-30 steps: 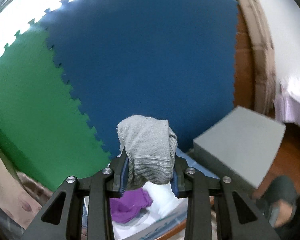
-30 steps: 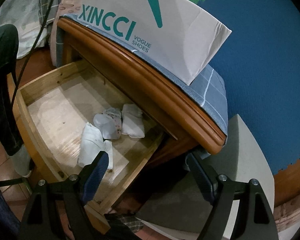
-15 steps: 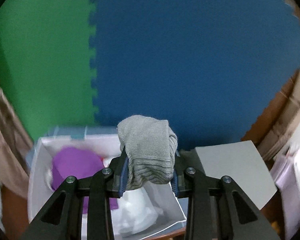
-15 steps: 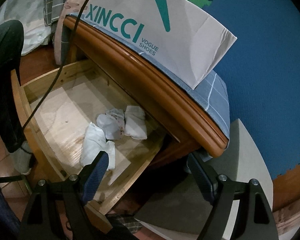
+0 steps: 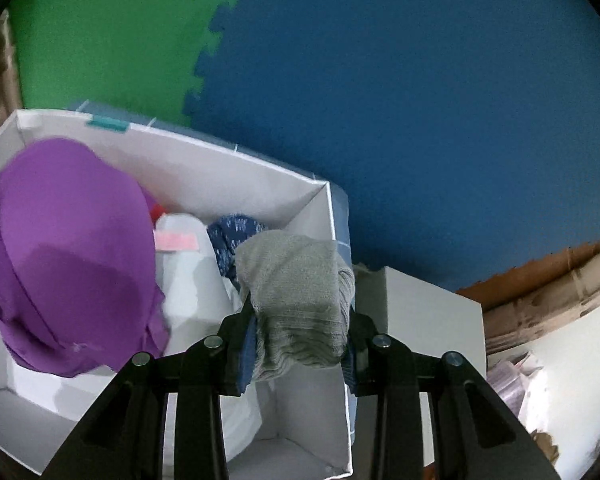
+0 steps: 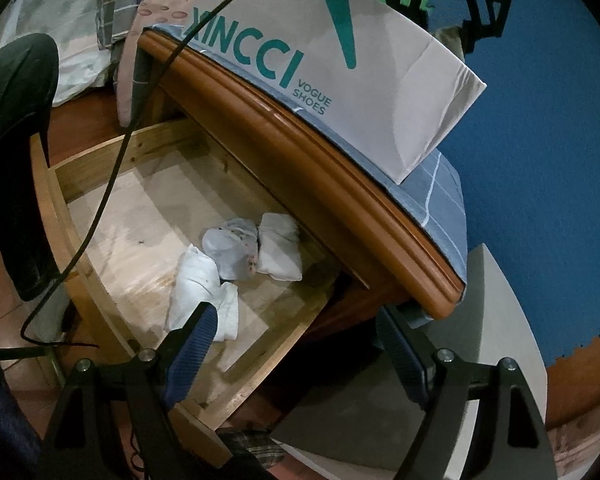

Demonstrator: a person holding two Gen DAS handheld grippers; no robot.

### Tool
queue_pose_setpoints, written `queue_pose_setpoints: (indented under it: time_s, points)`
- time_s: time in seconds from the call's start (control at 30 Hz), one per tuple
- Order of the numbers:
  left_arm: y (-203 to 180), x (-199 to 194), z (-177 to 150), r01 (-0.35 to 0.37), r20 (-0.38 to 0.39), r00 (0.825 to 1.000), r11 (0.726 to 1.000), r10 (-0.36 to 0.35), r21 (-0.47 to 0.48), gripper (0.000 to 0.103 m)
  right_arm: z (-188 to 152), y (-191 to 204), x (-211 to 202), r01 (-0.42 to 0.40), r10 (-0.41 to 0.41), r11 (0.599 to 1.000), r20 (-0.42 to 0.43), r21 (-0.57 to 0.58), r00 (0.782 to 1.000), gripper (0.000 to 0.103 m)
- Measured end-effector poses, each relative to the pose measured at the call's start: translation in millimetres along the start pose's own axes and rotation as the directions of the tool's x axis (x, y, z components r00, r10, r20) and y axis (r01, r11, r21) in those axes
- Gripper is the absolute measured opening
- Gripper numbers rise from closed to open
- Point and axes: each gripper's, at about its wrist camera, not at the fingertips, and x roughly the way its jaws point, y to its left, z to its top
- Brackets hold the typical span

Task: Take underwear out of drawer
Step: 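Lift the grey sock with the left gripper and carry it over the box, then open the left gripper to drop the grey sock into the box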

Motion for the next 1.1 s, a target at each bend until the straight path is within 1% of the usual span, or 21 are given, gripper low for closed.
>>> queue_pose_setpoints:
  time_s: [0.2, 0.33, 0.43, 0.5, 0.7, 0.93, 1.0, 1.03, 1.1]
  points:
    - [-3.0, 19.2, -3.4, -0.089, -0.05, 0.994, 0.994, 0.093, 0.067, 0.031, -0.4, 0.5, -0.4, -0.002, 0.002, 1.0, 0.001, -0.002, 1.0, 0.084]
    - [-2.7, 35.4, -11.0, -0.113, -0.133, 0.983, 0.988, 0.127, 0.108, 0.031, -0.7, 3.6, 1.8, -0.004, 0.004, 1.0, -0.004, -0.014, 1.0, 0.084]
    - [-11.7, 41.1, -17.2, -0.108, -0.157, 0.979, 0.984, 0.131, 0.144, 0.031, -0.3, 5.8, 1.9, -0.007, 0.006, 1.0, -0.006, -0.021, 1.0, 0.084]
    - [-14.9, 45.2, -19.8, -0.129, -0.162, 0.974, 0.978, 0.156, 0.161, 0.031, -0.6, 6.4, 1.4, -0.007, 0.007, 1.0, -0.009, -0.025, 1.0, 0.084]
    - [-12.8, 48.6, -14.4, -0.137, -0.196, 0.966, 0.978, 0.167, 0.157, 0.032, -0.1, 6.9, 2.1, -0.008, 0.007, 1.0, -0.013, -0.027, 1.0, 0.084]
    - [-11.0, 44.8, -15.3, -0.134, -0.18, 0.97, 0.976, 0.165, 0.172, 0.037, -1.1, 6.9, 2.2, -0.009, 0.008, 1.0, -0.016, -0.027, 1.0, 0.084]
    - [-12.5, 42.4, -14.9, -0.128, -0.173, 0.972, 0.976, 0.159, 0.179, 0.042, -0.7, 7.2, 2.4, -0.009, 0.008, 1.0, -0.019, -0.027, 1.0, 0.084]
    - [-12.8, 41.4, -15.6, -0.129, -0.169, 0.972, 0.975, 0.16, 0.181, 0.043, -0.7, 7.0, 2.5, -0.009, 0.008, 1.0, -0.02, -0.027, 1.0, 0.084]
    - [-14.5, 37.8, -17.6, -0.137, -0.147, 0.975, 0.972, 0.166, 0.19, 0.047, -0.5, 7.0, 2.8, -0.009, 0.008, 1.0, -0.022, -0.025, 1.0, 0.084]
